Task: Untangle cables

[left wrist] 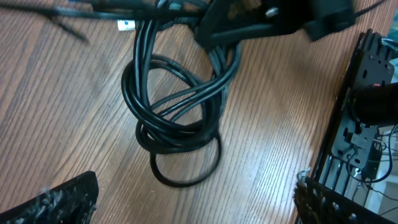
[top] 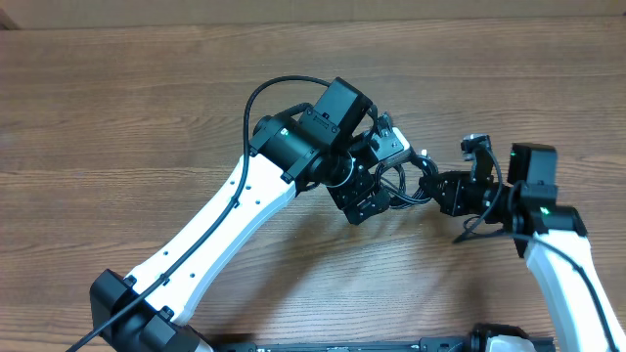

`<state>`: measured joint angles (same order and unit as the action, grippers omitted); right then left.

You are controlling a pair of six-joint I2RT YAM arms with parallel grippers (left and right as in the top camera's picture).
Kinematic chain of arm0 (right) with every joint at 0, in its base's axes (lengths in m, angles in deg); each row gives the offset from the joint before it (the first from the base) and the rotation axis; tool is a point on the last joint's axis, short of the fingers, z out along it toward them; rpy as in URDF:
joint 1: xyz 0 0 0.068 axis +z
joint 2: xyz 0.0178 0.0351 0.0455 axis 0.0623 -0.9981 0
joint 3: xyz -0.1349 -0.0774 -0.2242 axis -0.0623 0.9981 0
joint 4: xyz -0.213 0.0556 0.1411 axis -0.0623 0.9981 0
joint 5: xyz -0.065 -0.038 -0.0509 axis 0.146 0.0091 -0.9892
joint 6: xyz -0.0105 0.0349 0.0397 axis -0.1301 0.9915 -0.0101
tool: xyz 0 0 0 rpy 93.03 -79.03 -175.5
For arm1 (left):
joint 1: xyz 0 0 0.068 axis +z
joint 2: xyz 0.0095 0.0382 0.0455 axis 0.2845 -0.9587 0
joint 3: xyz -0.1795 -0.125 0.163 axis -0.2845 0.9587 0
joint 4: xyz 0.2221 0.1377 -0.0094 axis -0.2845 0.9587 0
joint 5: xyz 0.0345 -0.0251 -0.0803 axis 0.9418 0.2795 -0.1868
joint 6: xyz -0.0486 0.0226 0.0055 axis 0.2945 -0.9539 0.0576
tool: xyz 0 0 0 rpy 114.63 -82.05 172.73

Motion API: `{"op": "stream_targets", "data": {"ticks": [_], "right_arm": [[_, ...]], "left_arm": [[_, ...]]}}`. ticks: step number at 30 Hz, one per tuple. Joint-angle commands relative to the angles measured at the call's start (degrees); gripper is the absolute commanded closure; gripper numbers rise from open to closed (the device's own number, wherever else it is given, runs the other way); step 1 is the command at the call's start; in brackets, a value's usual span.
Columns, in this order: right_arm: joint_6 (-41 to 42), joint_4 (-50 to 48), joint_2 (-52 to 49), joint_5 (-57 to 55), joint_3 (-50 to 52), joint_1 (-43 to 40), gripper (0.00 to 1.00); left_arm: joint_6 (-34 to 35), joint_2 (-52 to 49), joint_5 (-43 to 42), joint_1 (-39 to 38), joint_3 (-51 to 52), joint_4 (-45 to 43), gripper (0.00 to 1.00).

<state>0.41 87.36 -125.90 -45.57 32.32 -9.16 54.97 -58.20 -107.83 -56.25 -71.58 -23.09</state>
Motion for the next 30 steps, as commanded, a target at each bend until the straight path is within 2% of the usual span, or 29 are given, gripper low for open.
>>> {"op": "stream_targets", "data": {"ticks": [1, 5, 11, 23, 24, 25, 26, 28, 30], "right_arm": [[-1.36, -0.28, 7.89, 2.10, -1.46, -0.17, 0.96], [-1.14, 0.87, 14.67, 2.95, -1.46, -0.17, 0.96], [-0.92, 2.78, 23.45, 5.11, -1.46, -0.17, 0.96], [-0.96, 5.55, 25.24, 3.06, -1.46, -0.17, 0.96], [-0.96, 5.57, 25.24, 3.06, -1.46, -0.17, 0.96], [-0.96, 5.57, 25.24, 3.06, -1.46, -0.17, 0.96], [-0.96, 5.57, 25.24, 3.06, -1.46, -0.17, 0.96], [-0.94, 5.57, 25.24, 3.10, -1.46, -0.17, 0.96], [-0.94, 5.57, 25.24, 3.10, -1.46, -0.17, 0.96]], "left_arm": [[-1.68, 1.53, -0.96, -0.17, -1.29, -0.17, 0.00], [-1.90, 1.53, -6.23, -0.57, -1.27, -2.12, 0.00], [-1.90, 1.53, -6.54, -2.32, -1.29, -4.20, 0.00], [-1.90, 1.55, -11.43, -2.29, -1.29, -5.70, 0.00], [-1.92, 1.55, -11.19, -2.27, -1.29, -5.51, 0.07], [-1.90, 1.62, -10.88, -1.88, -1.29, -5.44, 0.29], [-1.88, 1.62, -10.82, -1.46, -1.29, -5.49, 0.56], [-1.88, 1.62, -10.82, -0.61, -1.29, -5.49, 0.68], [-1.86, 1.64, -10.82, 0.15, -1.29, -5.49, 0.74]]}}
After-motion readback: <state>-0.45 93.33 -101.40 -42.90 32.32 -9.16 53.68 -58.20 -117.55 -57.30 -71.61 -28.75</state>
